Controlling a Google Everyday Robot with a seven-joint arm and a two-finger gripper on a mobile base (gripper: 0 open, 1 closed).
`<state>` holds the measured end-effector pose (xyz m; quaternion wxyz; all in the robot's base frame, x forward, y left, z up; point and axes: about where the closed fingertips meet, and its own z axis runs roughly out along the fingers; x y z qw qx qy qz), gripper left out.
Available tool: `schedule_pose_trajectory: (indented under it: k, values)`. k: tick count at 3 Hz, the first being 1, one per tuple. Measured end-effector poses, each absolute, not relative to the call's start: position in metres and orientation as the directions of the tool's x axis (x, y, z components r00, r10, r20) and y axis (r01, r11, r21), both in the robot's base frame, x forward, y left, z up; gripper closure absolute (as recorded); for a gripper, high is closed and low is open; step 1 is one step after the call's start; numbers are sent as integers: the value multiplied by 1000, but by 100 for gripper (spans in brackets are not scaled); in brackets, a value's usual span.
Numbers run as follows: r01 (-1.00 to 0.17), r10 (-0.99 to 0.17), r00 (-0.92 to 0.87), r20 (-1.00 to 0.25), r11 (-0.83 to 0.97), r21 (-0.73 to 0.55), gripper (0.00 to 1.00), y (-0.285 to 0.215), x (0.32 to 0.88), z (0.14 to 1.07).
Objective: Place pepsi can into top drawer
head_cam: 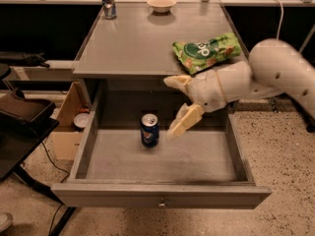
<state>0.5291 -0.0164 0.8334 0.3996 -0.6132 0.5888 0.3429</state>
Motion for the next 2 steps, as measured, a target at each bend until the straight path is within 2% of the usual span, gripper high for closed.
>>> schedule_pose_trajectory:
  k: [1, 2]
  values:
    - [-998, -618, 60, -784, -15, -64, 0, -37, 496, 874]
    - [-992, -776, 48, -629, 36, -120, 0, -54, 468, 904]
